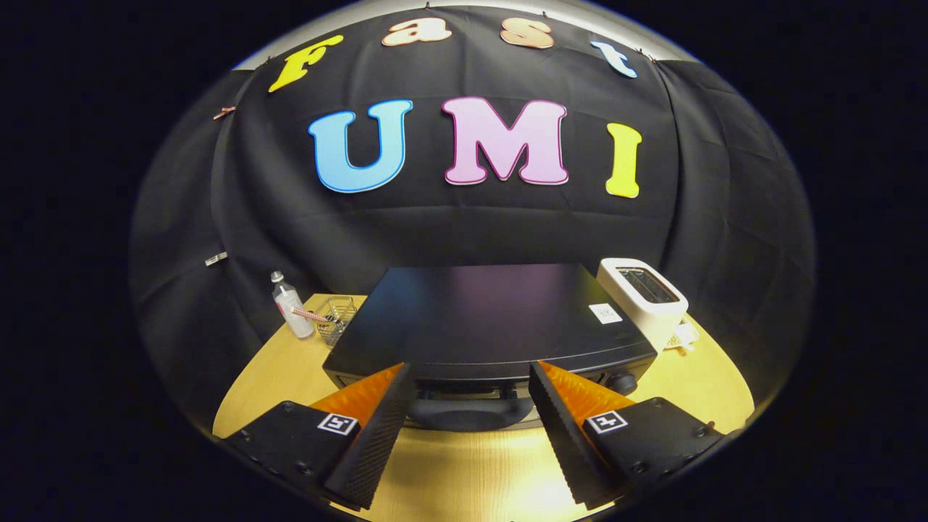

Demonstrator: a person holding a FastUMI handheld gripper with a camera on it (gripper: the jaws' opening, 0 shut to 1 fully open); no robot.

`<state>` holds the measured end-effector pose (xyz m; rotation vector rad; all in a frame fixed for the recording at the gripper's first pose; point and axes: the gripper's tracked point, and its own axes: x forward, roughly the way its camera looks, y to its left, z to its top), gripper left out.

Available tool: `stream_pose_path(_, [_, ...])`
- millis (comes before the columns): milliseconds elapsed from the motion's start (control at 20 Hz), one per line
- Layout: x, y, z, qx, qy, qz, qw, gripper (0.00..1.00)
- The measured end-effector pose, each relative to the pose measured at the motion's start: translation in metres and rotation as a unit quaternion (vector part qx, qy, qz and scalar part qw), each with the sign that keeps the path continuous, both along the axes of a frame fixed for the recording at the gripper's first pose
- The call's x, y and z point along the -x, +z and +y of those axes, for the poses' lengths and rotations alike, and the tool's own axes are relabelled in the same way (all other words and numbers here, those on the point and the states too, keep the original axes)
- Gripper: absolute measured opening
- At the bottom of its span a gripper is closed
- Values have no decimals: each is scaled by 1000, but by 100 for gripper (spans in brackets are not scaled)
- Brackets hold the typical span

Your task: Open the toaster oven, put the food inside, and close the toaster oven door.

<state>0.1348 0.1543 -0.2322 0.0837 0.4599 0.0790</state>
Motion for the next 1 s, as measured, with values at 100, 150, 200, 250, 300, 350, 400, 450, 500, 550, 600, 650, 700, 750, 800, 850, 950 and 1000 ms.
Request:
stream_pose_path(100, [-4, -16, 4, -6, -2, 18, 1000, 98])
stream_pose_path(150, [-6, -22, 5, -7, -3, 24, 1000, 98])
stream_pose_path(200, [-9, -27, 6, -6, -4, 33, 999, 98])
stream_pose_path(250, [-7, -26, 3, -1, -10, 25, 1000, 98])
stream_pose_path(300, [-13, -27, 3, 3, -11, 23, 1000, 98])
stream_pose_path(350, [-9, -26, 5, 5, -10, 24, 1000, 97])
stream_pose_path(400, [-8, -27, 5, 8, -9, 22, 1000, 98])
stream_pose_path(450, [-6, -29, 6, 12, -7, 24, 1000, 98])
stream_pose_path(500, [-5, -31, 7, 17, -3, 28, 999, 98])
stream_pose_path(550, [-3, -34, 9, 20, 1, 33, 999, 98])
stream_pose_path(600, [1, -38, 8, 21, 2, 44, 999, 98])
stream_pose_path(650, [3, -36, 8, 19, 1, 34, 999, 98])
stream_pose_path(700, [11, -38, 7, 17, 0, 41, 999, 98])
stream_pose_path(750, [15, -37, 8, 17, 0, 36, 999, 98])
stream_pose_path(800, [22, -39, 8, 17, 0, 40, 999, 98])
stream_pose_path(850, [27, -39, 8, 17, 0, 40, 999, 98])
stream_pose_path(950, [39, -43, 7, 16, 0, 44, 999, 98])
stream_pose_path(1000, [46, -45, 8, 17, 1, 48, 999, 98])
